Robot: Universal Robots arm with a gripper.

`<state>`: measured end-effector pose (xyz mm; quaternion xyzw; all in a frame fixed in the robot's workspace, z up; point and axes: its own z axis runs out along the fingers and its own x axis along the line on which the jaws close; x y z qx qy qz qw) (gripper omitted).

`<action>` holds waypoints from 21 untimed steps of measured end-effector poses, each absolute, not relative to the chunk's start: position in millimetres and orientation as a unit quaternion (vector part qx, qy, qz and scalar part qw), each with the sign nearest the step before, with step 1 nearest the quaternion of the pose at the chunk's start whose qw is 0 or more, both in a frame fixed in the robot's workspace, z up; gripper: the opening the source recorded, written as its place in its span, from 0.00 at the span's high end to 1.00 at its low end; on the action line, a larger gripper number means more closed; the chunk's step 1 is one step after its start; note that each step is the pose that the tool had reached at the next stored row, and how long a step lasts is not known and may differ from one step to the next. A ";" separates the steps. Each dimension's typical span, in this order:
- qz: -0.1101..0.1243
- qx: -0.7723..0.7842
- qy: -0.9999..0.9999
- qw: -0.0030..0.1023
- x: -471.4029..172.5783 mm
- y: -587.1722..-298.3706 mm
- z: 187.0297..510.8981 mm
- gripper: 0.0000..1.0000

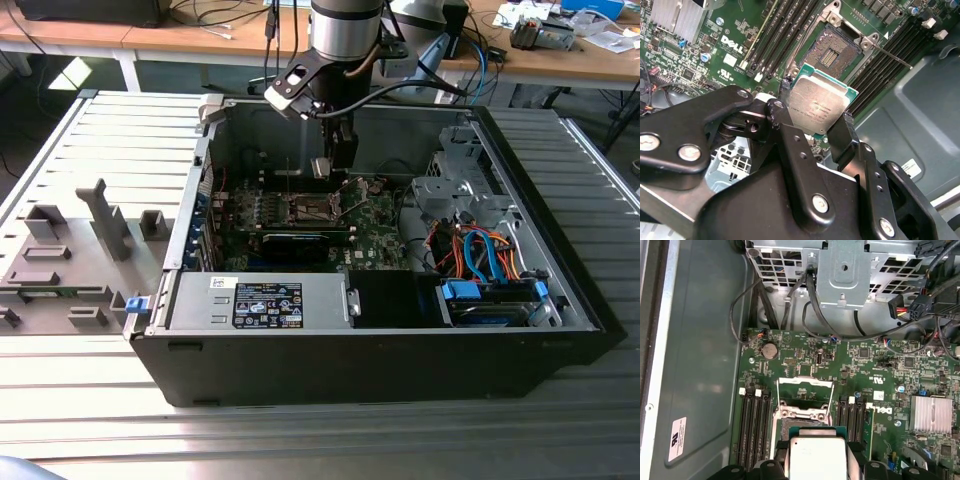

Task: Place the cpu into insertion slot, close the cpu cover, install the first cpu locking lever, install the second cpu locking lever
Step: 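Place the cpu into insertion slot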

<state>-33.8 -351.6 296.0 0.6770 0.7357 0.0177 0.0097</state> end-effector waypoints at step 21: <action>0.017 0.686 0.727 0.010 -33.9 -351.5 287.7 0.46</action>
